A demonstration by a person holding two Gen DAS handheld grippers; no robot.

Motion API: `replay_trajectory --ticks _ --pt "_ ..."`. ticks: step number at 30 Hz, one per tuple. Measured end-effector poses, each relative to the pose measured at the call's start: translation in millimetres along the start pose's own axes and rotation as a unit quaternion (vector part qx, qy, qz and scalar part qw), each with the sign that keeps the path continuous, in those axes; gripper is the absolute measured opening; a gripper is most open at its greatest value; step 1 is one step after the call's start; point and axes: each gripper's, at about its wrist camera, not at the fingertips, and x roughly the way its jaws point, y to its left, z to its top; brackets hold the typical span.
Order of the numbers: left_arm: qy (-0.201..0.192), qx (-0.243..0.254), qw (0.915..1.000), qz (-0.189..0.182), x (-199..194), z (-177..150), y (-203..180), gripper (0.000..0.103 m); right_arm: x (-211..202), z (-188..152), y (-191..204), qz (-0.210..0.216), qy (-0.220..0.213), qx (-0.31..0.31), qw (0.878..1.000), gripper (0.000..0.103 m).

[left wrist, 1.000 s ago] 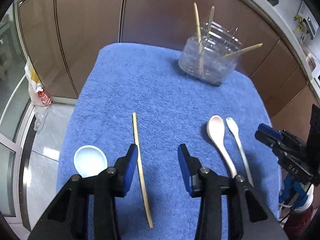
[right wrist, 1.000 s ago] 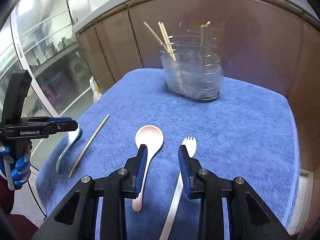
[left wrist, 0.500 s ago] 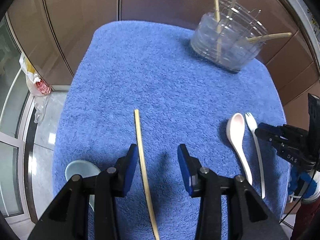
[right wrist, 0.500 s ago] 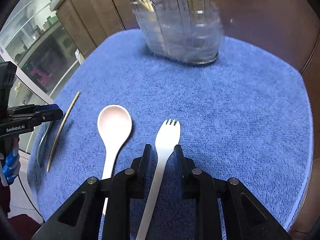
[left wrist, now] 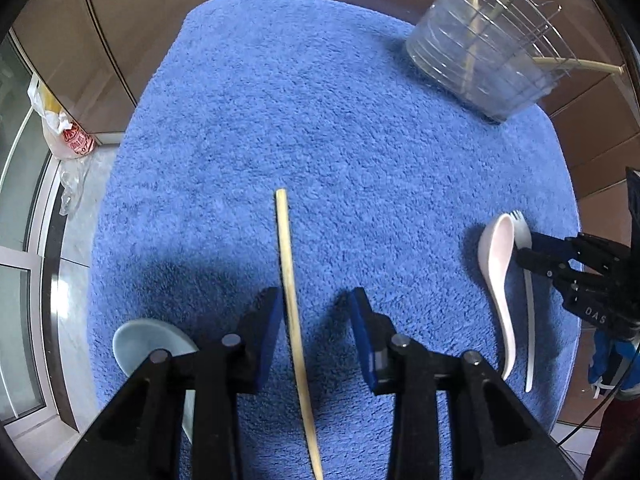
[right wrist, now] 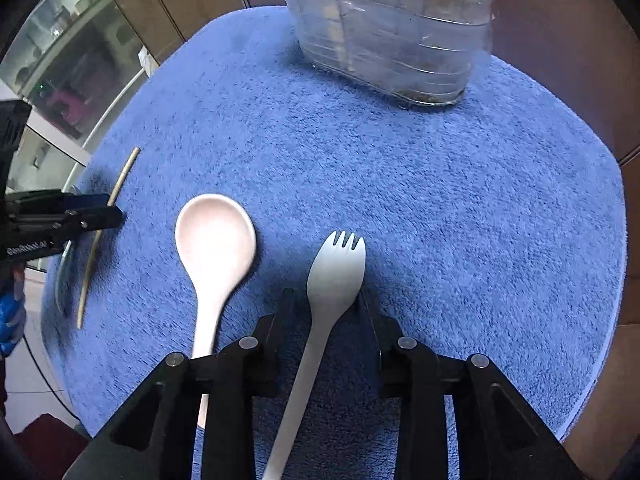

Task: Organize utensils
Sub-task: 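Lower the left gripper over the wooden chopstick while the right gripper lowers over the white fork, then close the left gripper on the chopstick while the right gripper closes on the fork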

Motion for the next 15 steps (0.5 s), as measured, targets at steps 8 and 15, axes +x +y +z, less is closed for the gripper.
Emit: replay_trajectory --ticks 8,15 --pt "0.009 -0.001 0.9999 -0.007 2 7 2 0.033 5 22 -18 0.044 0.012 0.029 0.999 0.032" --pt "0.008 0.002 1.0000 -0.004 3 6 -1 0.033 4 27 -12 0.025 0.005 0.012 1.000 0.026"
